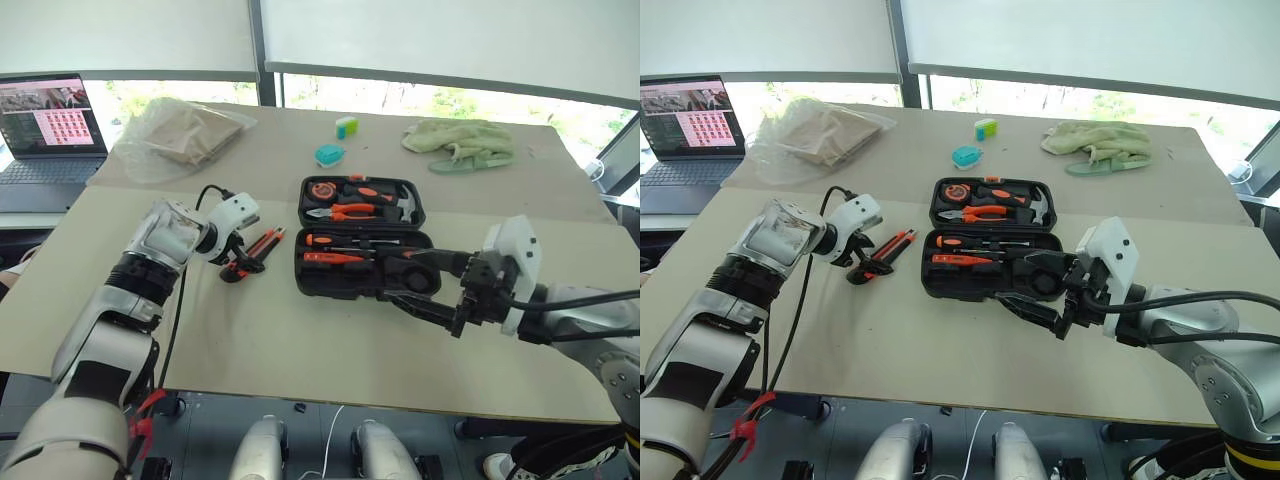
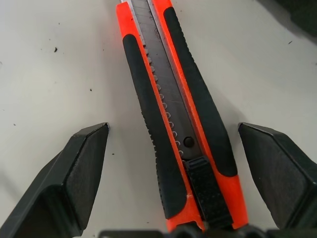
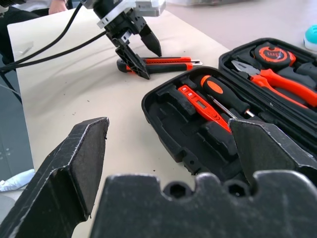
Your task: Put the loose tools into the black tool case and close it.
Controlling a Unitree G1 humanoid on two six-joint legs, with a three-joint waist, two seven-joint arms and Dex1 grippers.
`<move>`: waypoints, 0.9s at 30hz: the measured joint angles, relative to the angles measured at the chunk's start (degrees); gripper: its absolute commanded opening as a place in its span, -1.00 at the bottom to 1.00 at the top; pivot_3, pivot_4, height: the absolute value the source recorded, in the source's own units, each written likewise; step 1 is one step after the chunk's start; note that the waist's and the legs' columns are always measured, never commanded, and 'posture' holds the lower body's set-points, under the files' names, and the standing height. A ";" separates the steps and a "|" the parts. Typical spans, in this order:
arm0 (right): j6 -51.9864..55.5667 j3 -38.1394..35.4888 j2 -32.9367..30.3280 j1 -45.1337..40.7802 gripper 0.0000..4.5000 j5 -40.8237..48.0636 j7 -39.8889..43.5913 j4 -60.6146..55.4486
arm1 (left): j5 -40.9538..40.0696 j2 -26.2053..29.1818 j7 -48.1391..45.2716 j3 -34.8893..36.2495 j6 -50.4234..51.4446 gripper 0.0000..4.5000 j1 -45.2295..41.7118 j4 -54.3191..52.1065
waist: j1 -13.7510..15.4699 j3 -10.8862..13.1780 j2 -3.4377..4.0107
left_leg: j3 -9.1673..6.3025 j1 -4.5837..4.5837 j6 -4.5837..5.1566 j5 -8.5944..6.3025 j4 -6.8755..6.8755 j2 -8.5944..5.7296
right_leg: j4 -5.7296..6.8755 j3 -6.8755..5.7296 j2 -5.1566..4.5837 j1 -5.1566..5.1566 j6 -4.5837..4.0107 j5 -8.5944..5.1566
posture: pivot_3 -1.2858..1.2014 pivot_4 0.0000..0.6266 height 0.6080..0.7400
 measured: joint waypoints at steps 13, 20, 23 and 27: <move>0.03 -0.72 -0.01 2.49 1.00 -0.44 -1.27 -0.46 | -0.25 -1.06 1.96 4.74 -8.19 -0.27 0.53 5.20 | -0.50 -0.04 0.05 | -0.03 0.19 0.04 0.03 -0.01 0.07 | 0.05 0.01 0.05 0.12 -0.01 0.00 | 0.03 -0.52 1.00; 0.03 -2.66 -0.02 5.14 1.00 -0.69 -2.07 -1.17 | -2.63 -4.61 -1.87 7.23 -24.25 -0.27 -4.20 0.23 | 0.61 0.00 -0.02 | -0.05 -0.61 0.07 0.02 0.12 -0.05 | -0.27 -0.04 -0.07 -0.34 0.08 0.10 | 0.03 -0.52 1.00; 0.03 -3.53 -0.02 5.83 1.00 -0.65 -2.59 -1.49 | -4.97 -6.57 -9.35 5.14 -25.83 -0.27 -3.39 -7.45 | 0.71 0.00 -0.02 | -0.03 -0.63 0.08 0.01 0.10 -0.04 | -0.34 -0.04 -0.07 -0.33 0.08 0.10 | 0.03 -0.52 1.00; 0.03 -4.55 -0.02 6.95 1.00 -0.64 -2.91 -1.87 | -4.15 -10.01 -14.40 -0.87 -25.57 -0.27 -1.39 -10.15 | 0.54 0.00 -0.01 | 0.02 -0.60 0.08 0.01 0.10 -0.02 | -0.30 -0.04 0.02 -0.33 0.07 0.10 | 0.03 -0.52 1.00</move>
